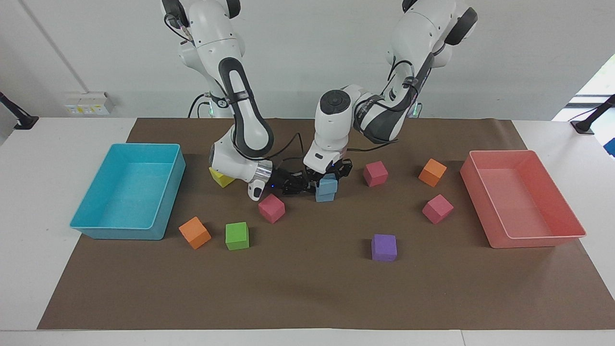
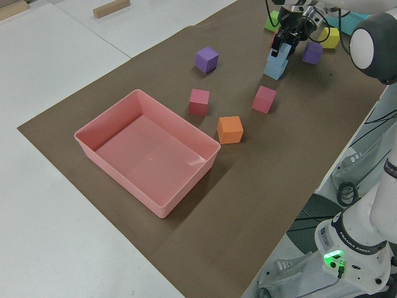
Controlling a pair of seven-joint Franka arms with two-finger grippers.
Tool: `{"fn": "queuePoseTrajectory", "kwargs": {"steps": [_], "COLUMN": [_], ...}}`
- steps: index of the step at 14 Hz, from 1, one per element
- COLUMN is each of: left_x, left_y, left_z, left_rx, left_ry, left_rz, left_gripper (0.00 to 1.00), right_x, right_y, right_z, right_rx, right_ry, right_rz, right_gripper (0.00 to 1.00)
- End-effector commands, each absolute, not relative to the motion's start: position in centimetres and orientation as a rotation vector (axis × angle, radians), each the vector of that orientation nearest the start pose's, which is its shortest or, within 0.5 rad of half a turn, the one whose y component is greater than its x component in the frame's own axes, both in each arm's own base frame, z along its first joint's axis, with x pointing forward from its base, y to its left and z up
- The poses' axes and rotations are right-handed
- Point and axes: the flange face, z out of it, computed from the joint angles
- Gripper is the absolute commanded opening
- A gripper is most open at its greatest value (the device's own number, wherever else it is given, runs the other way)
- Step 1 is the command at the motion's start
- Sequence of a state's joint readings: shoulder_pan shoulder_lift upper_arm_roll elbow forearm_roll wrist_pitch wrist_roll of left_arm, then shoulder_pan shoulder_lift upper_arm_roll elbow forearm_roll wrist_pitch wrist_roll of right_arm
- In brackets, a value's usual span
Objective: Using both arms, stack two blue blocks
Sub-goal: 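Lower the held cube onto the centered blue cube with the left gripper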
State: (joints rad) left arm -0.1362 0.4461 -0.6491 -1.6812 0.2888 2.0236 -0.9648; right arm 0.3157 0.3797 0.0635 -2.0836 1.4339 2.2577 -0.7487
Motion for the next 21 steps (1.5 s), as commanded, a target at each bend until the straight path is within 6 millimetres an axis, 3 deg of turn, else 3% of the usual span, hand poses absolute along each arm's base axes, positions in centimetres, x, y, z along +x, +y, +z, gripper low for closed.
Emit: {"fn": "queuePoseTrajectory", "kwargs": {"steps": [1,19,21], "left_x": [50.19,50.03,50.09], "left_y": [-41.65,-41.79,-41.73], "left_z": [38.55,38.19,38.17], "left_rx": [-3.110,-3.132,-3.131], "left_ry": [-0.115,-0.088,-0.100], "left_rz": [-0.008,-0.025,-0.025], "left_gripper": [0.00,0.00,0.13], "right_x": [52.45,52.41,52.46], "right_y": [23.77,23.73,23.75], "right_z": [24.53,24.47,24.53], "right_rx": [-2.119,-2.121,-2.120], "right_ry": [-0.005,-0.004,-0.004], "right_rz": [-0.041,-0.041,-0.042], "right_gripper": [0.00,0.00,0.00]}}
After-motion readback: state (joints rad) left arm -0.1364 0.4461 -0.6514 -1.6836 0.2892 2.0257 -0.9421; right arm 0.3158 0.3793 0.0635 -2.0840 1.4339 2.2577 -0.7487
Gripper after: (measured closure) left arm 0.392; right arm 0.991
